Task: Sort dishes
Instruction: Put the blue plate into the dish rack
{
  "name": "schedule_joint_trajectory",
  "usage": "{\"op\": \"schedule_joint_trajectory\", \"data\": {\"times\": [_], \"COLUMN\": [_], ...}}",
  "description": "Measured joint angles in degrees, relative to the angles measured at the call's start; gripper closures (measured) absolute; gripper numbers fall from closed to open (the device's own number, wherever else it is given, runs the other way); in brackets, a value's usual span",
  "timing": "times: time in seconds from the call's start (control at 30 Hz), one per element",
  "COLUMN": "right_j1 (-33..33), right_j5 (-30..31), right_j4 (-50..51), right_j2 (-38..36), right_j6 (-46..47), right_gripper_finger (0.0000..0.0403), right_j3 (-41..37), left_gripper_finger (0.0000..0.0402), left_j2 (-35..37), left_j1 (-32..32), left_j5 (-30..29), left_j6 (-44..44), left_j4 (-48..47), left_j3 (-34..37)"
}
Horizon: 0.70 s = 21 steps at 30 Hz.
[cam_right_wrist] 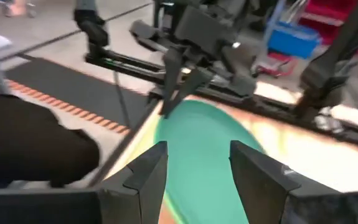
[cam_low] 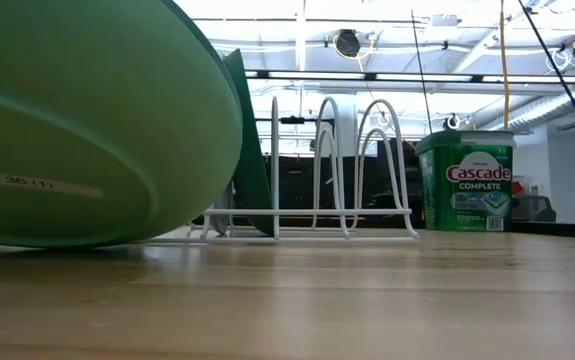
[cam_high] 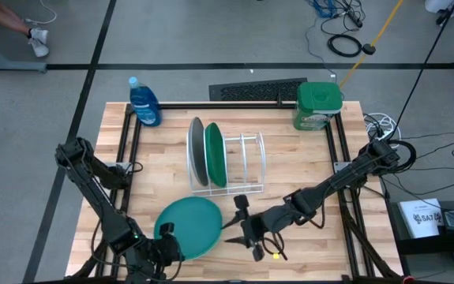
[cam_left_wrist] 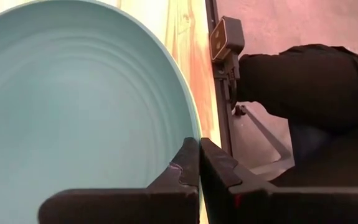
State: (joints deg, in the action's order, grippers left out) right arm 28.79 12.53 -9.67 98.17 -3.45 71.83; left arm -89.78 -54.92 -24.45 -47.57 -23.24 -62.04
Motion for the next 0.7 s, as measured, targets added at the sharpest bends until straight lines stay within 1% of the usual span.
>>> {"op": "schedule_joint_trajectory", "data": {"times": [0.17, 0.37, 0.6, 0.7], "right_j1": [-1.8, -4.1, -5.9, -6.3], "right_j5": [-6.7, -14.1, -17.0, -17.1], "right_j4": [4.2, 5.0, 5.2, 5.2], "right_j2": [1.3, 5.0, 8.3, 9.4], "right_j6": [6.0, 10.1, 11.5, 11.4], "right_gripper_finger": [0.0234, 0.0234, 0.0234, 0.0234], "right_j3": [0.0, 0.0, 0.0, 0.0], "left_gripper_finger": [0.0401, 0.0401, 0.0401, 0.0401], "left_j2": [0.0, 0.0, 0.0, 0.0], "left_j1": [0.0, 0.0, 0.0, 0.0], "left_j5": [-0.4, -0.5, -0.5, -0.5], "left_j6": [0.4, 0.5, 1.5, 1.5], "left_j4": [0.2, 0.2, 0.2, 0.2], "left_j3": [0.0, 0.0, 0.0, 0.0]}}
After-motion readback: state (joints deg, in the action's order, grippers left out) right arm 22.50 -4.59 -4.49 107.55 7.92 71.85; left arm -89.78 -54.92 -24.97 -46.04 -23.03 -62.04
